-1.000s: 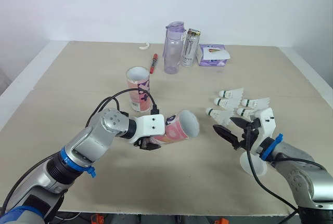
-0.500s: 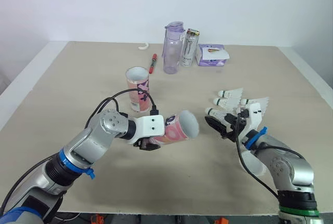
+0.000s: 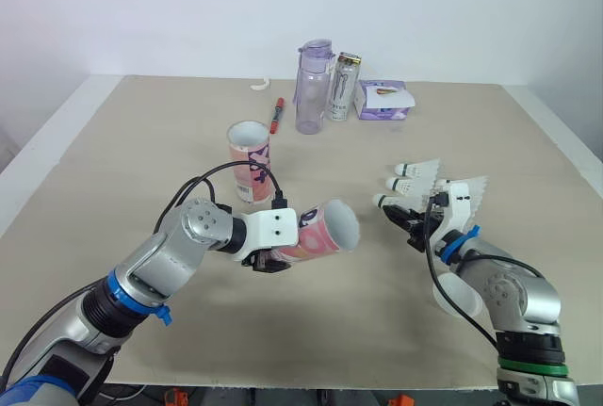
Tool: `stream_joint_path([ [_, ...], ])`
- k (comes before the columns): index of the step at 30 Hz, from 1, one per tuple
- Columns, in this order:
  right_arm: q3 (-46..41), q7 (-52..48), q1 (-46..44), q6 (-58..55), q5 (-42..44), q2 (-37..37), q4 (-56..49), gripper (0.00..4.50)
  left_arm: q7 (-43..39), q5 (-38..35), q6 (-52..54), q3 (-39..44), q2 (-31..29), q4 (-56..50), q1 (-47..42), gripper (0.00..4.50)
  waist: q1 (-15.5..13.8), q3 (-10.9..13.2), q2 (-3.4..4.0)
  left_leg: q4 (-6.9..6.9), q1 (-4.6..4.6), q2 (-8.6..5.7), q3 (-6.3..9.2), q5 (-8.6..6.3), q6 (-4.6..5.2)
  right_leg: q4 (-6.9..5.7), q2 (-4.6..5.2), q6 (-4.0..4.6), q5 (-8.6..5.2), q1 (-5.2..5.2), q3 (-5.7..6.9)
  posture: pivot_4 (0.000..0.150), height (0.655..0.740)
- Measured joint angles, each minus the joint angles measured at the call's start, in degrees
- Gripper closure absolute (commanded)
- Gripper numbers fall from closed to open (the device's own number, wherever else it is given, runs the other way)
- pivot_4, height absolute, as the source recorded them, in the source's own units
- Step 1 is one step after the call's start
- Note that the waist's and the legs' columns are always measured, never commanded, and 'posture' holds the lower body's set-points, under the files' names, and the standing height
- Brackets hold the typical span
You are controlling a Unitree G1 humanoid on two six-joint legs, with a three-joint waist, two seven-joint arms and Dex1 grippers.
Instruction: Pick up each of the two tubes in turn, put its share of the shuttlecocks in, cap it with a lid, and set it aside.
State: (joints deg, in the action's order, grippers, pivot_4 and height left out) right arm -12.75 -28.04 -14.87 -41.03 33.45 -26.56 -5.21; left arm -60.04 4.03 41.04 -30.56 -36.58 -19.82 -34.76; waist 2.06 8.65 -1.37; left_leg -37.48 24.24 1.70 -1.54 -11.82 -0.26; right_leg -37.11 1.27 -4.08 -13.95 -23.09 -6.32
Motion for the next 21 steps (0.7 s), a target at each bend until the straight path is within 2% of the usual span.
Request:
stream_joint_path([
  [4, 0.54, -2.14, 0.88, -1.73, 1.33, -3.9, -6.91, 4.48, 0.01, -0.01, -0.06, -0.05, 0.07, 0.03, -0.03, 1.49, -0.03, 0.0, 0.05, 0.01, 0.01, -0.02, 0.01, 0.0, 0.01, 0.01, 0.02, -0.02, -0.02, 0.01, -0.01, 0.15, 0.74],
  [6, -3.04, -10.5, 0.51, -2.24, 5.16, -15.08, -17.58, 4.48, -0.1, -0.05, -0.71, -0.08, 0.23, 0.67, -0.28, 1.49, -0.05, 0.05, 0.15, -0.01, 0.02, -0.09, -0.01, 0.02, 0.04, 0.01, 0.11, -0.04, -0.01, 0.0, -0.02, 0.15, 0.74],
  [9, -5.75, -15.23, -0.94, 0.62, 5.13, -19.56, -20.68, 4.48, -0.56, -0.11, -0.72, -0.07, 0.17, 1.09, -0.5, 1.49, -0.04, 0.02, 0.11, 0.0, -0.03, -0.06, 0.0, 0.02, 0.04, 0.03, 0.07, -0.04, -0.01, 0.03, -0.02, 0.15, 0.74],
  [11, -5.66, -26.74, -0.77, 10.35, 2.11, -27.79, -25.92, 4.48, -0.95, -0.2, -1.1, -0.24, 0.38, 1.76, -0.97, 1.49, -0.12, 0.01, 0.07, 0.03, -0.05, -0.03, 0.04, 0.02, 0.04, 0.04, 0.06, 0.0, -0.03, 0.01, 0.07, 0.15, 0.74],
  [13, -3.86, -34.72, 0.83, 18.41, -1.57, -31.85, -30.19, 4.48, -1.6, -0.49, -1.24, -0.26, 0.5, 2.63, -1.47, 1.49, -0.15, -0.03, -0.03, 0.03, -0.06, -0.02, 0.03, 0.02, 0.04, 0.05, 0.09, 0.01, -0.05, -0.02, 0.09, 0.15, 0.74],
  [16, -0.36, -38.22, 1.28, 25.44, -6.12, -32.89, -30.74, 4.48, -1.74, -0.54, -1.26, -0.33, 0.94, 3.36, -1.85, 1.49, -0.15, -0.01, -0.05, -0.06, -0.06, -0.06, -0.02, 0.02, 0.04, 0.05, 0.2, 0.0, -0.04, -0.15, 0.08, 0.15, 0.74],
  [21, 5.89, -37.28, -1.43, 29.27, -13.09, -32.86, -29.38, 4.48, -1.84, -0.55, -0.8, -0.41, 1.33, 3.6, -2.15, 1.49, -0.26, 0.0, -0.07, -0.08, -0.06, -0.07, -0.05, 0.03, 0.04, 0.05, 0.24, 0.03, -0.02, -0.18, 0.07, 0.15, 0.74],
])
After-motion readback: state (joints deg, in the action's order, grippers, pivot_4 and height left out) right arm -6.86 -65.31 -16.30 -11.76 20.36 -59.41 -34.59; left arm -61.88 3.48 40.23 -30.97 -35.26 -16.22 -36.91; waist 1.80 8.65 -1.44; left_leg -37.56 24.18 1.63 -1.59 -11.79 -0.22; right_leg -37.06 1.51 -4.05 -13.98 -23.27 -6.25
